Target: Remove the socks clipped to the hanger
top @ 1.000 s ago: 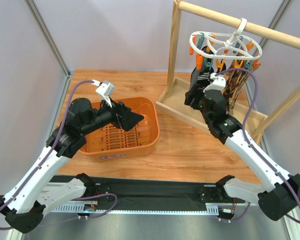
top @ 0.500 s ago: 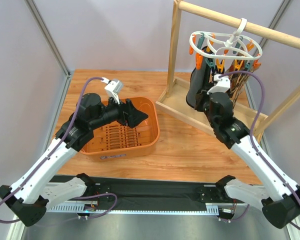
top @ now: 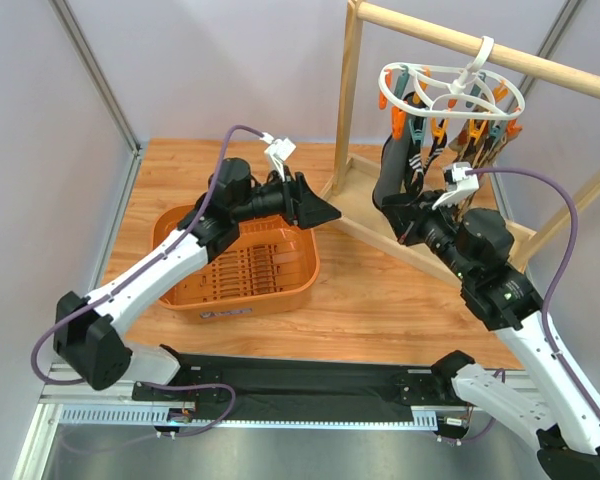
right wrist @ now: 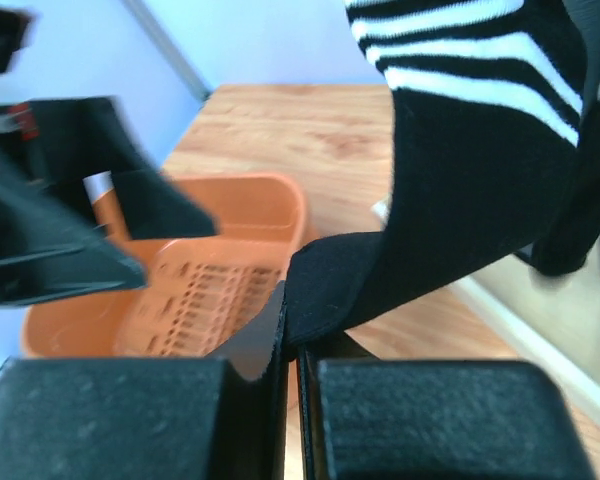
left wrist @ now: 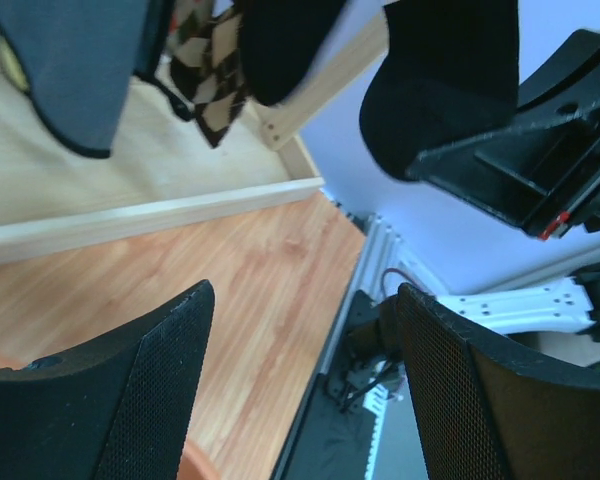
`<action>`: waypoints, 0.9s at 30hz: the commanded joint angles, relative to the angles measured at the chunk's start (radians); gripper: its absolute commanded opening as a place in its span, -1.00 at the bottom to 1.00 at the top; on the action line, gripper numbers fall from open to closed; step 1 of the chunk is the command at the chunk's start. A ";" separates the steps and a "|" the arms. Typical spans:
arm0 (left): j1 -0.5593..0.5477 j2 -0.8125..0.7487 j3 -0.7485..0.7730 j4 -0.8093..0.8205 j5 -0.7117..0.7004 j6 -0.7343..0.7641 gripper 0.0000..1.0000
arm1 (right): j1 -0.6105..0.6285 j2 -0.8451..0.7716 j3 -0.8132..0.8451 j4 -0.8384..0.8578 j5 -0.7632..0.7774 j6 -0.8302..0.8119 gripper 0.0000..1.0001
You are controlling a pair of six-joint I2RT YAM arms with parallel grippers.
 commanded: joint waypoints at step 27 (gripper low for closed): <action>-0.125 0.522 0.403 0.704 0.296 -0.531 0.56 | 0.005 -0.123 -0.033 -0.092 -0.081 0.015 -0.99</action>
